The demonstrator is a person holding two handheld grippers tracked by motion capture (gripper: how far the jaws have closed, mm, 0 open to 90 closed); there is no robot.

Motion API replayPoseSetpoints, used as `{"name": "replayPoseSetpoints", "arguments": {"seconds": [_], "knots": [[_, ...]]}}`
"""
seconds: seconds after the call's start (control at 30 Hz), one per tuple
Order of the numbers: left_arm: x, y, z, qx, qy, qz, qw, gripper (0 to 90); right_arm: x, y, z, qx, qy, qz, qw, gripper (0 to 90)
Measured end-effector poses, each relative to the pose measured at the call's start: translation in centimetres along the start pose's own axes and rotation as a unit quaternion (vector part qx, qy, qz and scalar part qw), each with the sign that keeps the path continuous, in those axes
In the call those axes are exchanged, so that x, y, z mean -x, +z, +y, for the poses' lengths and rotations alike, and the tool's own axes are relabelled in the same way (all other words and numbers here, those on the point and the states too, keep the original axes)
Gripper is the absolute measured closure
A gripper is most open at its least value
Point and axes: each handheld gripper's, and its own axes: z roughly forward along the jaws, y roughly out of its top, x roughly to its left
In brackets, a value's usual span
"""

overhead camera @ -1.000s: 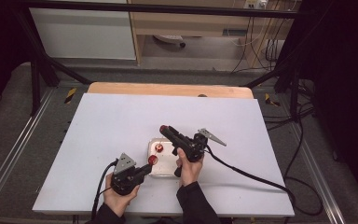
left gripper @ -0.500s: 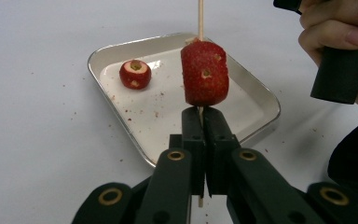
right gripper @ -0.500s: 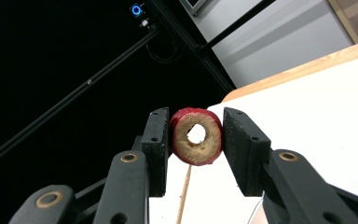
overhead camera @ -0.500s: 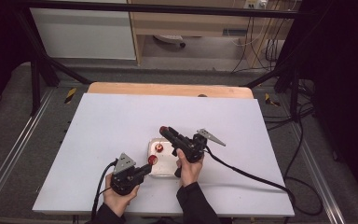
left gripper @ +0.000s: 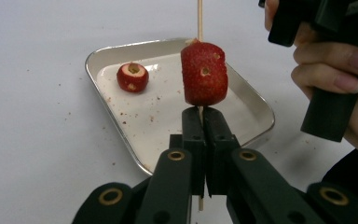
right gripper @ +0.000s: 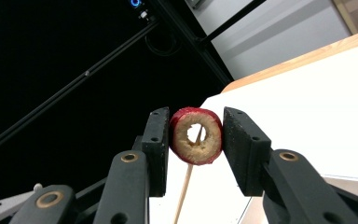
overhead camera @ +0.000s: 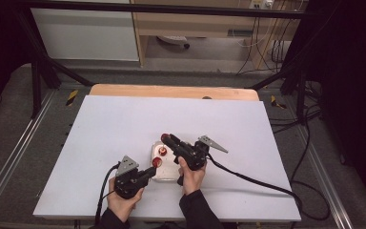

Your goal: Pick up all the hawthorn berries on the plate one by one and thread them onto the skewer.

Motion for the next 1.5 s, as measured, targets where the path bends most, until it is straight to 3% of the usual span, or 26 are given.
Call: {"name": "replayPoseSetpoints", "arguments": {"seconds": [0.43,0.57,0.73,0.93,1.2,1.5], "knots": [[0.1,0.4,0.0,0.003,0.025,0.004,0.9997,88.5,-0.2,-0.3,0.4,-0.030,0.024,0.001,0.9993,63.5],[-0.1,0.0,-0.1,0.022,0.029,0.012,0.9993,88.7,0.0,-0.5,0.6,-0.032,0.050,0.005,0.9982,63.7],[0.2,0.4,-0.2,0.013,0.038,0.016,0.9991,88.8,0.3,-0.5,0.5,-0.034,0.079,0.009,0.9963,63.8],[0.0,0.4,-0.2,0.012,0.042,0.016,0.9989,88.9,0.3,-0.5,0.6,-0.043,0.089,0.011,0.9951,64.1],[0.1,0.3,0.0,0.009,0.041,0.007,0.9991,88.9,0.1,-0.7,0.9,-0.049,0.052,0.010,0.9974,64.4],[0.0,0.6,0.2,0.001,0.047,-0.002,0.9989,89.1,-0.1,-0.9,1.2,-0.058,0.036,0.003,0.9977,64.4]]}}
